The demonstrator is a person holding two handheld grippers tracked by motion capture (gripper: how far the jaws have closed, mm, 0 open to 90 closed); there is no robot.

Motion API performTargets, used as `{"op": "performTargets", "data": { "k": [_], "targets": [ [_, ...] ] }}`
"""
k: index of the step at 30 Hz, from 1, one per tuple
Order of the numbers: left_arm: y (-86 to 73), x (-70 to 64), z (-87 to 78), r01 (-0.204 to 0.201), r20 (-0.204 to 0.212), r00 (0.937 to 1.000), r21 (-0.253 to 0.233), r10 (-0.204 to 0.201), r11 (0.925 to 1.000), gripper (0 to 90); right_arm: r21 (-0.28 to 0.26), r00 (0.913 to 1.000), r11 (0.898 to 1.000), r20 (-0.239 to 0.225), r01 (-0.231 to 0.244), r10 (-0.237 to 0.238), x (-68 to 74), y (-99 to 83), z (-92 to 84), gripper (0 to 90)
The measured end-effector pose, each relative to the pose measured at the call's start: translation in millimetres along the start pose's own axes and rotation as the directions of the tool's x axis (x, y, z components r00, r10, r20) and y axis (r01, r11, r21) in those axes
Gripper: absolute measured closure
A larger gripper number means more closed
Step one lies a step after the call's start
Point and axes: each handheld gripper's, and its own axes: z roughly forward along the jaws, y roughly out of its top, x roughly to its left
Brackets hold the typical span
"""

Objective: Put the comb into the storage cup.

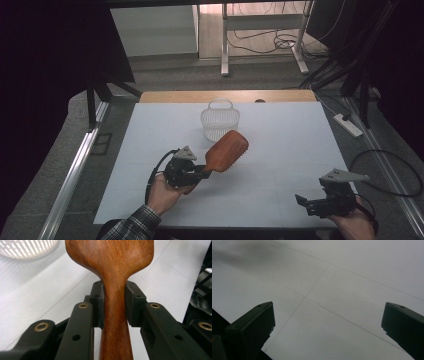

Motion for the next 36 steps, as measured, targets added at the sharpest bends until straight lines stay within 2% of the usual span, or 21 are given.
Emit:
{"op": "performTargets", "data": {
  "k": [4,11,12,13,15,25,36],
  "targets": [
    [-0.1,1.8,-4.7,0.005,0.007,1.0,-0.03,-0.004,0.9995,71.2,-0.03,0.9998,0.999,-0.015,0.012,-0.013,1.2,2.6,-0.1,0.0],
    [0.7,2.1,-8.8,-0.001,0.009,1.0,-0.065,0.001,0.9979,71.2,-0.074,0.9959,0.995,-0.059,0.065,-0.069,5.7,13.5,0.8,0.0],
    [0.7,2.1,-8.8,-0.001,0.009,1.0,-0.065,0.001,0.9979,71.2,-0.074,0.9959,0.995,-0.059,0.065,-0.069,5.7,13.5,0.8,0.0],
    [1.1,1.8,-9.6,-0.001,0.011,0.9999,-0.073,0.001,0.9974,71.2,-0.084,0.9943,0.995,-0.085,0.056,-0.063,7.2,18.1,0.4,0.0],
    [1.1,1.5,-10.0,-0.005,0.011,0.9999,-0.082,0.006,0.9966,71.2,-0.097,0.9922,0.994,-0.11,0.048,-0.059,7.9,21.9,0.2,0.0],
    [2.8,1.1,-10.4,-0.009,0.018,0.9998,-0.098,0.01,0.9951,71.1,-0.147,0.9868,0.987,-0.141,0.059,-0.08,14.3,39.2,7.2,0.0],
    [4.6,-2.1,-11.1,-0.025,0.021,0.9994,-0.12,0.028,0.9925,71.2,-0.17,0.9784,0.985,-0.194,0.038,-0.071,26.7,59.0,19.0,0.0]
  ]
}}
